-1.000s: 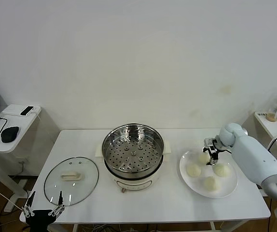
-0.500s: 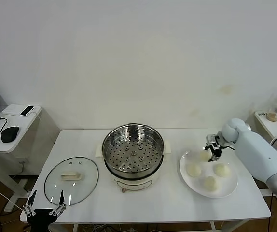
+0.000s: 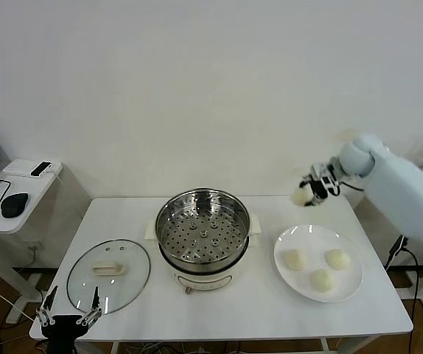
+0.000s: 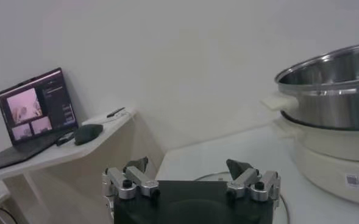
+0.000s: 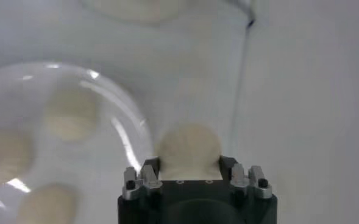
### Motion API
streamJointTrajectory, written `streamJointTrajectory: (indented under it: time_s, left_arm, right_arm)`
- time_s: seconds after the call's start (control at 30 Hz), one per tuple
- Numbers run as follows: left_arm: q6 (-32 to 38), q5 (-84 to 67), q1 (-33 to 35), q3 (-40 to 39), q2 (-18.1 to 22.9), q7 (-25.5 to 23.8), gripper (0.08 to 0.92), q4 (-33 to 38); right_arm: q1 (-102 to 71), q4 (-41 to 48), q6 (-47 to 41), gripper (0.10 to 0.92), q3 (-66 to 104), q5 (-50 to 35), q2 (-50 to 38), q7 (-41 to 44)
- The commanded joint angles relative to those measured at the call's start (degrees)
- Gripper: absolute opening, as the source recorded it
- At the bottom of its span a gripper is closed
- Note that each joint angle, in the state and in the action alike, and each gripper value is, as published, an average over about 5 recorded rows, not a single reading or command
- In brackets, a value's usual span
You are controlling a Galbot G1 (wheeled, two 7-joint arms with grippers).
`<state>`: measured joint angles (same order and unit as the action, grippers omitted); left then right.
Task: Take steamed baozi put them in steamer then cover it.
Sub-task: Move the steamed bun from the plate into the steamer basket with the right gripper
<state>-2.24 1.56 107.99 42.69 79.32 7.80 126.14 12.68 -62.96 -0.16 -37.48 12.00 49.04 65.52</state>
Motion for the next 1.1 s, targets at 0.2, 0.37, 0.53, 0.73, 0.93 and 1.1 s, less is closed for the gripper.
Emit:
streamJointTrajectory:
  time_s: [0.2, 0.37, 0.53, 0.73, 0.93, 1.1]
  left_arm:
    - [-0.17, -0.79, -0.01, 0.92, -0.18, -0.03, 0.823, 0.67]
    - [-0.23, -0.80, 0.16, 1.45, -0.13, -0.04, 0.823, 1.29]
    - [-0.16, -0.79, 0.45, 2.15, 0.39, -0.02, 0.823, 1.97]
    - [-0.13, -0.76, 0.77, 2.77, 1.03, 0.06, 0.823, 2.37]
    - [-0.16, -0.65, 0.75, 3.32, 1.42, 0.07, 0.823, 2.41]
    - [-0.21, -0.61, 0.89, 3.58, 1.22, 0.03, 0.823, 2.35]
  right_arm:
    - [20.54, -6.17, 2.70, 0.605, -21.01, -15.24, 9.87, -6.12]
    - [21.07, -6.44, 8.98, 0.603, -27.35, -13.13, 15.31, -10.97]
    - [18.74, -5.59, 14.11, 0.602, -29.56, -5.68, 19.68, -15.02]
    - [14.43, -3.20, 20.47, 0.602, -30.12, 0.85, 23.19, -17.25]
    - [10.73, 1.82, 25.96, 0.602, -29.76, 3.66, 25.69, -17.48]
    - [8.79, 4.94, 29.93, 0.606, -29.79, 5.69, 26.85, -17.52]
